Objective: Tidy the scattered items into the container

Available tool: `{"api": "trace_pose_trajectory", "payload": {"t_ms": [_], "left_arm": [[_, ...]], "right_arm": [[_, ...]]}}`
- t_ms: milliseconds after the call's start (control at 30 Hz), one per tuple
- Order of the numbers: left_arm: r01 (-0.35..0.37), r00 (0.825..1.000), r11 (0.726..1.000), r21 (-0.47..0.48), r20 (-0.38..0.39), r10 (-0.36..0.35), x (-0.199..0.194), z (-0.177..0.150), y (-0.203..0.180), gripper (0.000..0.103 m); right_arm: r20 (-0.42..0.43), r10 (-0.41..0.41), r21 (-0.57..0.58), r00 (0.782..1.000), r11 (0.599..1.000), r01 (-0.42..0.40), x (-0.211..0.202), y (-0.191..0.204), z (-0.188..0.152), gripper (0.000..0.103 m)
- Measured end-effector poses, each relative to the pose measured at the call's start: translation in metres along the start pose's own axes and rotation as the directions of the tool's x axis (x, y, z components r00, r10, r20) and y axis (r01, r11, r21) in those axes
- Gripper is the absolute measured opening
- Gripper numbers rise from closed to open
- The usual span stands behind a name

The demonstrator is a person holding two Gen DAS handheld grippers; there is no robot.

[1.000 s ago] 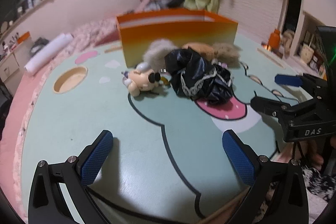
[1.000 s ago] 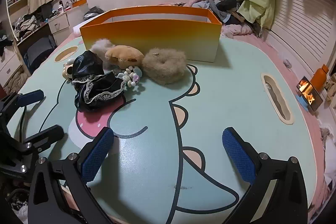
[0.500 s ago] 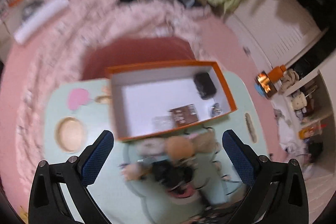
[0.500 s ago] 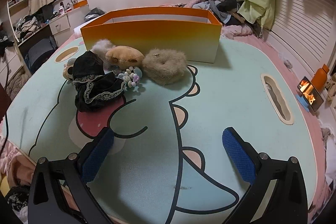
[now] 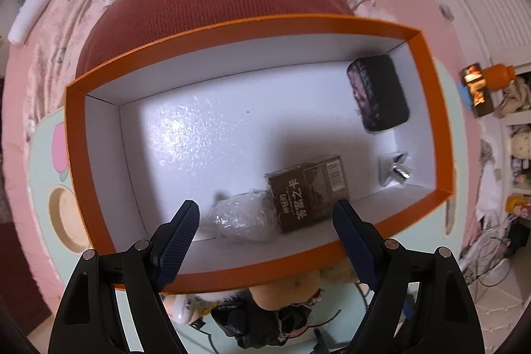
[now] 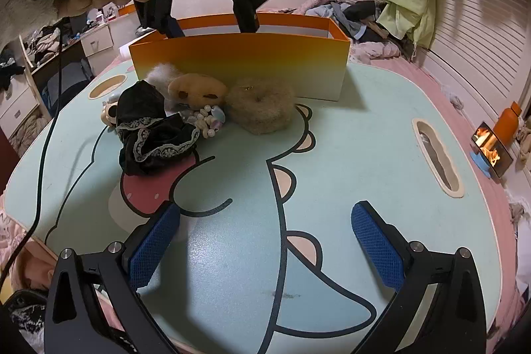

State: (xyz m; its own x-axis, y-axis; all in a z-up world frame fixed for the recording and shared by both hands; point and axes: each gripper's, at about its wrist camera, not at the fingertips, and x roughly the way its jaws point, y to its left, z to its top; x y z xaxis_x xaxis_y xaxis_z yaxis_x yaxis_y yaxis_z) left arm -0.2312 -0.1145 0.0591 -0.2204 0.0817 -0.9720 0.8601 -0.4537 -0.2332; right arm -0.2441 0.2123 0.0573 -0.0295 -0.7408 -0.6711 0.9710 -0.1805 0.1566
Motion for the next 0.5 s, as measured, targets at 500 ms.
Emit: {"api": "trace_pose_trajectory", "payload": {"t_ms": [500], "left_arm": [[0.069,0.996,0.991,-0.114,0.06,-0.063,0.016,-0.019,0.025,0.102]], "right_arm": [[0.004,-0.007,0.007,1.0,1.0,0.007,0.0,0.0,0.0,0.103]]}}
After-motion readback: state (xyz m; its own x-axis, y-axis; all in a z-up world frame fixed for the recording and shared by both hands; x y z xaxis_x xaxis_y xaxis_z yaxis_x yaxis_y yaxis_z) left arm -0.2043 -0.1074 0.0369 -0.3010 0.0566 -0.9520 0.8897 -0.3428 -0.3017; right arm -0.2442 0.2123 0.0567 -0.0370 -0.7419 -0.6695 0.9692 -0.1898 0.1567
